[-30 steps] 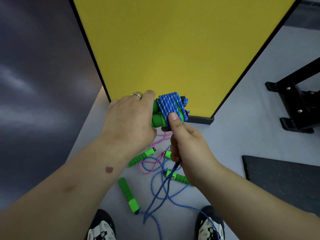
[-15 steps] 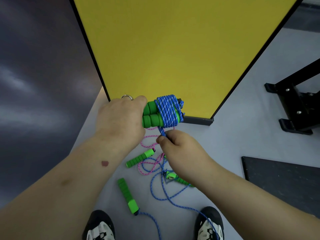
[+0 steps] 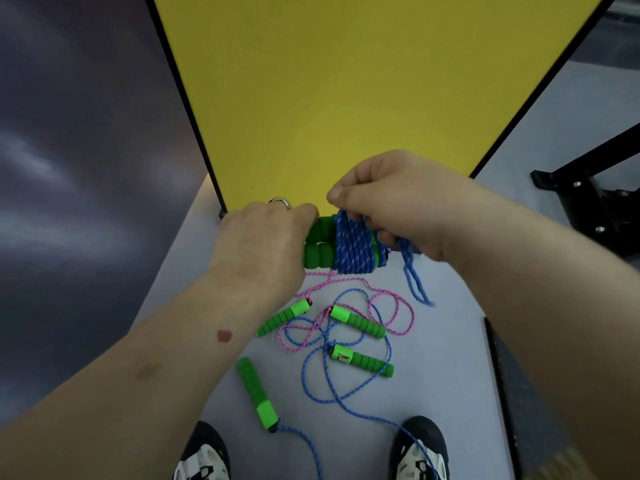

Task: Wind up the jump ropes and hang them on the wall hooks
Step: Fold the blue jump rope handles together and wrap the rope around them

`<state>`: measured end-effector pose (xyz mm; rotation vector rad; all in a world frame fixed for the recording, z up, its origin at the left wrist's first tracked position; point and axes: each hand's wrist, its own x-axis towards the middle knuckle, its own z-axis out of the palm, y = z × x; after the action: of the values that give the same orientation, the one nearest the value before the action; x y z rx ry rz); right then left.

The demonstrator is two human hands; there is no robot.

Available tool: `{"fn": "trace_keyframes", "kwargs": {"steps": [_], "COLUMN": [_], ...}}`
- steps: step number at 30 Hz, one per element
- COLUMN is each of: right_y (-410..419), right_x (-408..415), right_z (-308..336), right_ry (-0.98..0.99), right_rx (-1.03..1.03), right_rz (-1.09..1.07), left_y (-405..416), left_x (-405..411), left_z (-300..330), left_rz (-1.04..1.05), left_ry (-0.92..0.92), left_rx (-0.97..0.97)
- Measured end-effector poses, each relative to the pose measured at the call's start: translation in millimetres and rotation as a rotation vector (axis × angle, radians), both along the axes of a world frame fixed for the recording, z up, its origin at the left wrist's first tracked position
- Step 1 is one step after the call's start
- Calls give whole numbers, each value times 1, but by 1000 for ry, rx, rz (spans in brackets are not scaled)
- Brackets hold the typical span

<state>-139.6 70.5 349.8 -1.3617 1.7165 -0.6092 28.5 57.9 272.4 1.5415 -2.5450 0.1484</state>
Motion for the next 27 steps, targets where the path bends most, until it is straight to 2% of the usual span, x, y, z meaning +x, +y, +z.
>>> {"fn": "trace_keyframes", "kwargs": {"steps": [5,11,13,16,17,21,23,27], "right_y": [-23,-41,-41,-36,-33,-9,4,28], "right_x": [-13,-32,-37,-44,-46,-43,-34,-7], "right_z": [1,-20,-29,-45,-49,-65,-81,-93], "right_ry": [-59,80,48,-131,-137,173,134,83], "right_rx": [92,-29,-9,113,149,179,195,102], "right_rz": [42,107,83,52,61,107,151,119], "left_y": [2,3,3,4,5,1,0,-1], "left_x": [0,-2,-2,-1,-1,1,2,3], "left_z": [-1,8,12,14,14,18,18,12], "left_rz": [-52,-82,-92,-87,-78,-22,1,72], "left_ry": [8,53,67,88,97,145,157,161], "left_rx": [5,-14,-33,-42,-41,-27,-10,9]}}
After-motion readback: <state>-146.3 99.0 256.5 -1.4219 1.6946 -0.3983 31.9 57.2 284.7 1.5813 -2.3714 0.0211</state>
